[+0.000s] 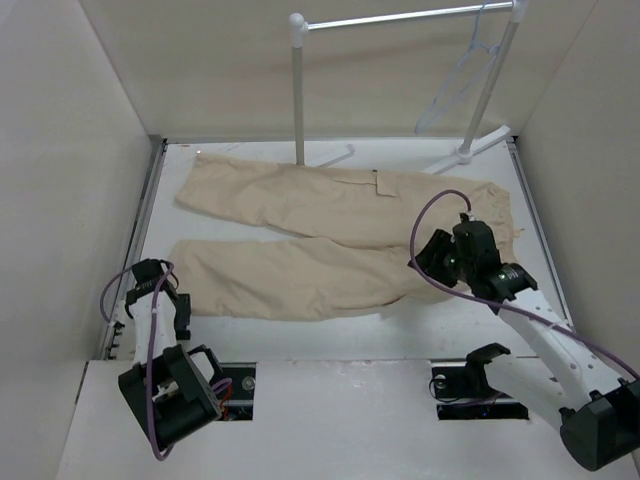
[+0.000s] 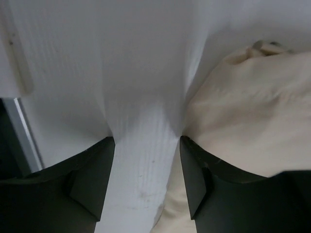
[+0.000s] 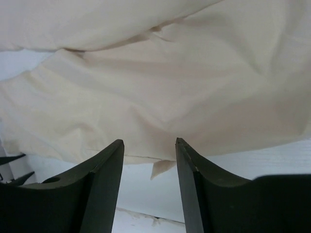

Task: Place the trousers on the hanger
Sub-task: Fold the trousers at the center of the board.

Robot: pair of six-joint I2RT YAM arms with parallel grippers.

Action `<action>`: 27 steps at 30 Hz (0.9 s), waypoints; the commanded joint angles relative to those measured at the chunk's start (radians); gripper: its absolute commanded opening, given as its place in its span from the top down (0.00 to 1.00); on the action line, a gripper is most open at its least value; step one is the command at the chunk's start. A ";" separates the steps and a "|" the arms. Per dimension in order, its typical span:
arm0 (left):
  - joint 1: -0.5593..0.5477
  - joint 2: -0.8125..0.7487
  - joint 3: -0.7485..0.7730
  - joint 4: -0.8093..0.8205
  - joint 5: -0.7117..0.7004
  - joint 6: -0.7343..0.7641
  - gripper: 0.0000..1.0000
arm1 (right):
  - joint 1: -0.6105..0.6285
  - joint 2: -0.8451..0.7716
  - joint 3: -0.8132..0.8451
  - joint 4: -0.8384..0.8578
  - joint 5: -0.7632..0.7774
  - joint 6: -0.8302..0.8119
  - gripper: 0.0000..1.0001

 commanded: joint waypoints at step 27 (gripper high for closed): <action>-0.243 -0.022 0.214 0.248 -0.066 -0.024 0.97 | -0.755 0.100 -0.115 -0.023 0.170 0.138 0.55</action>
